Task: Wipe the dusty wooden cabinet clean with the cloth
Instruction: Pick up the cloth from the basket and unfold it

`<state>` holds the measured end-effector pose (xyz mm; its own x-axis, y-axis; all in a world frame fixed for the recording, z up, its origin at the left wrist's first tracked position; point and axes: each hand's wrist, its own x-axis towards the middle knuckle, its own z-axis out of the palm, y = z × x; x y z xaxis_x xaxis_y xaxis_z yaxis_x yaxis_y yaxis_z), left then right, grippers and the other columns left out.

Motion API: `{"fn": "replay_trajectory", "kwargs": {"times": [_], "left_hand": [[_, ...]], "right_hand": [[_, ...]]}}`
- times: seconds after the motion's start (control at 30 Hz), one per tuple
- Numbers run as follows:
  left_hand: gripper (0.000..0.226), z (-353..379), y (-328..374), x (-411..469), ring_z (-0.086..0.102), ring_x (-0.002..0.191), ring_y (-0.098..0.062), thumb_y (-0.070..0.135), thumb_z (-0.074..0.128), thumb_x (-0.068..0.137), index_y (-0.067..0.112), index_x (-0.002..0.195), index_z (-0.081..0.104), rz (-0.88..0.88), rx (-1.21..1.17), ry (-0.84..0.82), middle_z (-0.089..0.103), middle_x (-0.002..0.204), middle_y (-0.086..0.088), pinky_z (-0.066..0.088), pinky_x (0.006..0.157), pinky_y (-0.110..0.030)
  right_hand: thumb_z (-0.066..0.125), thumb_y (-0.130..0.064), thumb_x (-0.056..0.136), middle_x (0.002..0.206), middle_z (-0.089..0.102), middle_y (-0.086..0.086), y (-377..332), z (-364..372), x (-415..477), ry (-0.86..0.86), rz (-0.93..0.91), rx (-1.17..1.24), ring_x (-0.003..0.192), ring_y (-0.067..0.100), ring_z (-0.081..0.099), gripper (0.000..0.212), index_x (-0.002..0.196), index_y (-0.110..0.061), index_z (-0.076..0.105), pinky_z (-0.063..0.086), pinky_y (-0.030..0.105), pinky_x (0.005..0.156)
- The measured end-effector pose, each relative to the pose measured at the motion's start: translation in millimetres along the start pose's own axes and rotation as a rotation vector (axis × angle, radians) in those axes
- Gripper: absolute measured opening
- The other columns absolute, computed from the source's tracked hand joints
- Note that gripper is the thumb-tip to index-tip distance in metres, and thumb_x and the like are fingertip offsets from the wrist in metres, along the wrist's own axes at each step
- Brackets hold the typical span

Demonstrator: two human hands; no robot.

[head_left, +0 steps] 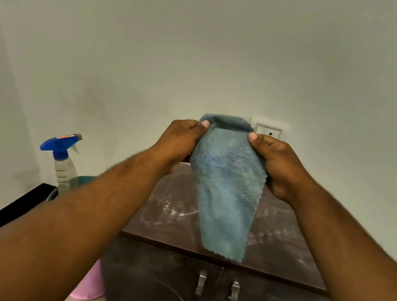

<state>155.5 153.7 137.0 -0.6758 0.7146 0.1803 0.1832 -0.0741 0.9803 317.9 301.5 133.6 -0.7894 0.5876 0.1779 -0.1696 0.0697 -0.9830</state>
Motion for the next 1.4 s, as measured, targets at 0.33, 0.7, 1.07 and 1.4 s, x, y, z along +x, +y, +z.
{"fn": "replay_trajectory", "kwargs": {"times": [0.33, 0.7, 1.07, 1.4], "left_hand": [[0.038, 25.3, -20.2, 6.8, 0.073, 0.100, -0.027, 0.045, 0.072, 0.087, 0.014, 0.110, 0.075, -0.273, -0.108, -0.127, 0.078, 0.102, -0.006, 0.058, 0.089, -0.043], [0.029, 4.5, -17.0, 0.8, 0.074, 0.098, -0.031, 0.025, 0.059, 0.099, 0.002, 0.110, 0.073, -0.179, -0.191, -0.055, 0.077, 0.101, -0.018, 0.060, 0.090, -0.042], [0.055, -34.6, -35.3, -3.7, 0.069, 0.114, -0.026, 0.031, 0.078, 0.081, 0.004, 0.126, 0.065, -0.321, -0.214, -0.396, 0.072, 0.121, -0.012, 0.058, 0.092, -0.036], [0.032, -57.3, -58.5, 3.4, 0.072, 0.096, -0.019, 0.035, 0.056, 0.101, 0.012, 0.119, 0.069, -0.215, -0.223, -0.189, 0.076, 0.107, -0.005, 0.058, 0.079, -0.036]], "right_hand": [[0.069, -0.025, 0.091, 0.091, 0.077, 0.012, 15.0, -22.8, 3.8, 0.277, 0.187, 0.191, 0.078, 0.025, 0.076, 0.021, 0.102, -0.008, 0.071, 0.061, 0.036, 0.064], [0.065, -0.077, 0.068, 0.127, 0.063, -0.014, 25.4, -1.9, 10.0, -0.039, -0.022, -0.392, 0.117, 0.008, 0.059, 0.065, 0.125, -0.045, 0.060, 0.054, 0.037, 0.091], [0.077, -0.044, 0.079, 0.106, 0.068, 0.033, 39.1, 38.6, 9.4, -0.160, 0.196, -0.225, 0.087, 0.036, 0.065, 0.063, 0.106, 0.012, 0.066, 0.050, 0.045, 0.080], [0.074, -0.051, 0.080, 0.115, 0.072, 0.012, 45.5, 30.2, 28.0, -0.129, 0.375, 0.094, 0.103, 0.028, 0.070, 0.065, 0.128, -0.007, 0.064, 0.057, 0.041, 0.088]]}}
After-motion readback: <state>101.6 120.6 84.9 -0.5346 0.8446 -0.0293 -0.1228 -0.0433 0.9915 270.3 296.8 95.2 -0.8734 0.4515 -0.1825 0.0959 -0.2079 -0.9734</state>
